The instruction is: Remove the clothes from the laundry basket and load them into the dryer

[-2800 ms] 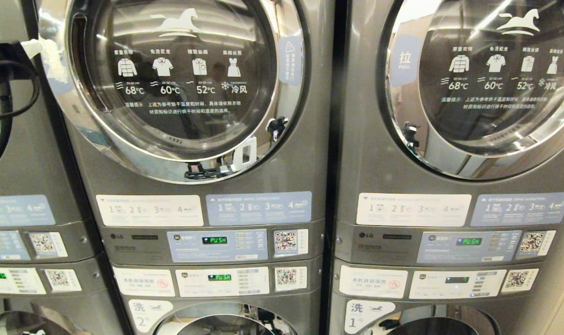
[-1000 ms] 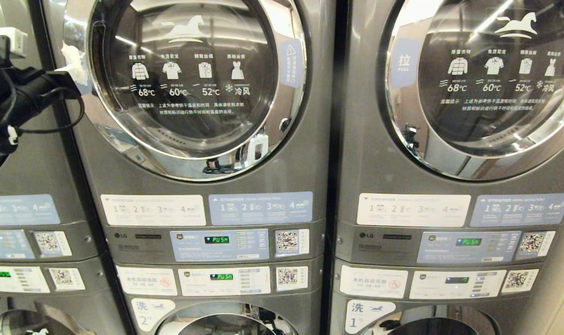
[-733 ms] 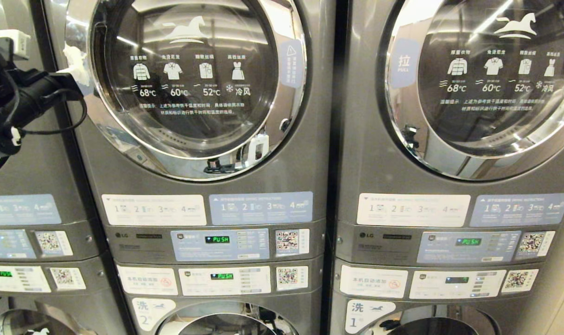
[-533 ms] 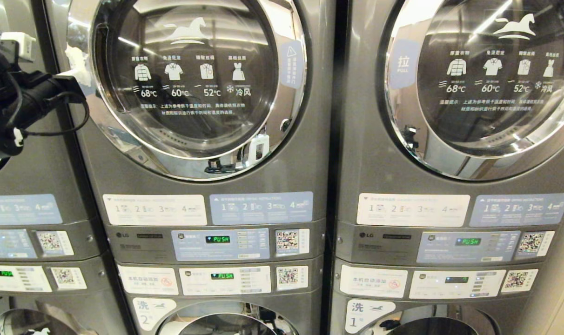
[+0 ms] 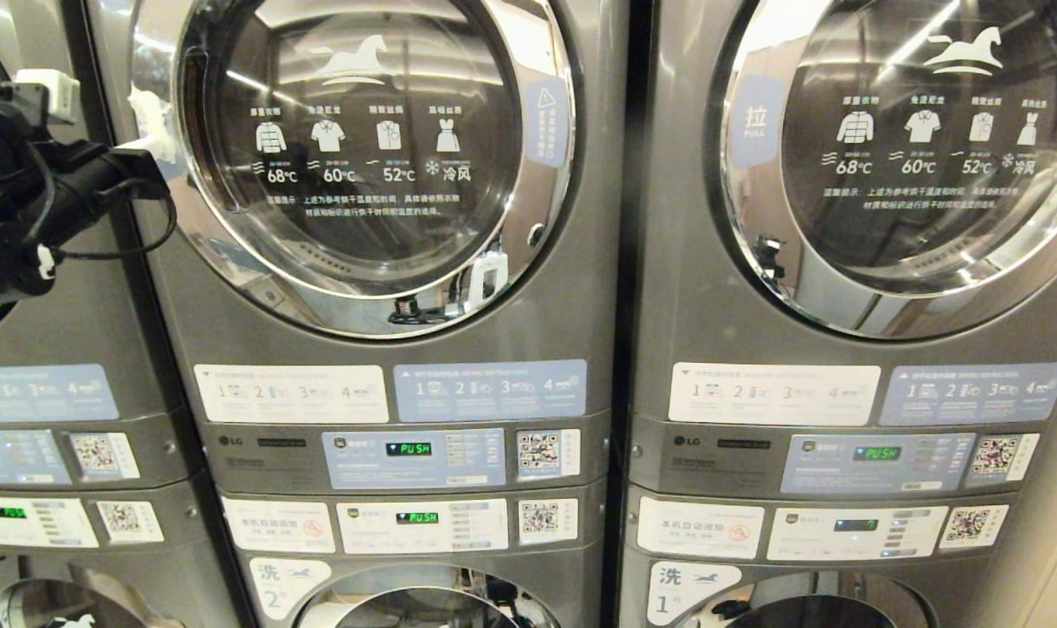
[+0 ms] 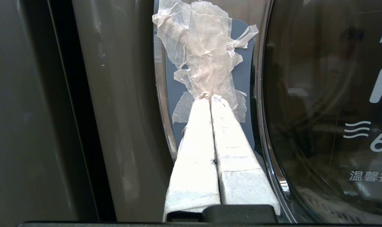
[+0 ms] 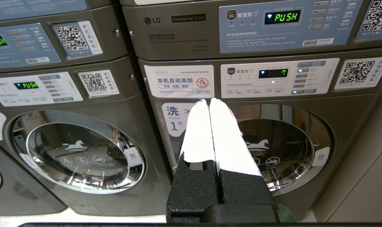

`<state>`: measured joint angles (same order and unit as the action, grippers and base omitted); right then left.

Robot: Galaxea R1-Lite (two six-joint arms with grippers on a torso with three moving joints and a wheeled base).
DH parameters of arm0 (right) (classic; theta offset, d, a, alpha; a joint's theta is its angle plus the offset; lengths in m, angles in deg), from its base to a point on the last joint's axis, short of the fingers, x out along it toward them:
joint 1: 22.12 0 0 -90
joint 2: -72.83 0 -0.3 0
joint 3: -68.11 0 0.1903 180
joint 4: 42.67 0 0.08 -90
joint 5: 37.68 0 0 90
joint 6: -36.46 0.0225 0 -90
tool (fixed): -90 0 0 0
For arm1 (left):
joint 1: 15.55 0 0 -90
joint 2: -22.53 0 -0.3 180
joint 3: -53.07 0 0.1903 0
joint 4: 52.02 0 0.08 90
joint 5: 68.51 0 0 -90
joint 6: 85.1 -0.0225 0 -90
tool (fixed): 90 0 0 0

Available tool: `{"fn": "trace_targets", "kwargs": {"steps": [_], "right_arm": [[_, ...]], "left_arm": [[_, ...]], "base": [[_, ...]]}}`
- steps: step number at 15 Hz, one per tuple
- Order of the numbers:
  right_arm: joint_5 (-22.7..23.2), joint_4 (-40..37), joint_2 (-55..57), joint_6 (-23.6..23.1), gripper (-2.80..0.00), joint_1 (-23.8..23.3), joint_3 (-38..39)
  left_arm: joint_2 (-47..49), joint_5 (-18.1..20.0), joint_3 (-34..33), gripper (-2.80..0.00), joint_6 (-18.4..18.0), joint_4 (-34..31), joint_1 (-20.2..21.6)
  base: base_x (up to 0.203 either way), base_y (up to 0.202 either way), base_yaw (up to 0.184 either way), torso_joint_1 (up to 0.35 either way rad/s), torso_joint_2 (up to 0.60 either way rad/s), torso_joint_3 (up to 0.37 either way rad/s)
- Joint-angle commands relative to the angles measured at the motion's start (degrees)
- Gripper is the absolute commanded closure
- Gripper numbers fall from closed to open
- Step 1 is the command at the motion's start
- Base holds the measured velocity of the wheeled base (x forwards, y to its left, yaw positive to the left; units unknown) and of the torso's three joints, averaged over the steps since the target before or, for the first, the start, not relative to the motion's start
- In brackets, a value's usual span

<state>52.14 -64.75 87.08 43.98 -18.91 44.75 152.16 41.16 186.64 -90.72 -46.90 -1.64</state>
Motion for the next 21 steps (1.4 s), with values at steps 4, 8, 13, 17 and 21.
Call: {"fn": "trace_targets", "kwargs": {"steps": [4,8,13,17,21], "right_arm": [[0.01,0.03,-0.01,1.04,0.0,0.03,-0.06],[0.01,0.03,-0.01,1.79,0.0,0.03,-0.09],[0.09,-0.42,-1.74,-9.09,0.0,-0.62,0.0],[0.97,-3.49,-8.51,-13.93,0.0,-3.19,-0.54],[1.51,-1.85,-14.27,-12.28,0.0,-3.05,-0.01]], "left_arm": [[-3.03,-0.78,-0.11,0.0,0.06,1.93,-0.02],[-13.68,-1.62,-3.45,0.0,0.21,3.79,0.39],[-31.39,-1.67,-12.93,0.0,0.42,2.98,0.5],[-48.72,-1.23,-27.46,0.0,0.45,-0.54,0.29],[-71.98,-1.25,-59.5,0.0,0.48,-4.01,0.22]], "base": [[0.0,0.0,0.0,0.0,0.0,0.0],[0.0,0.0,0.0,0.0,0.0,0.0],[0.0,0.0,0.0,0.0,0.01,0.0],[0.0,0.0,0.0,0.0,0.0,0.0],[0.0,0.0,0.0,0.0,0.0,0.0]]}}
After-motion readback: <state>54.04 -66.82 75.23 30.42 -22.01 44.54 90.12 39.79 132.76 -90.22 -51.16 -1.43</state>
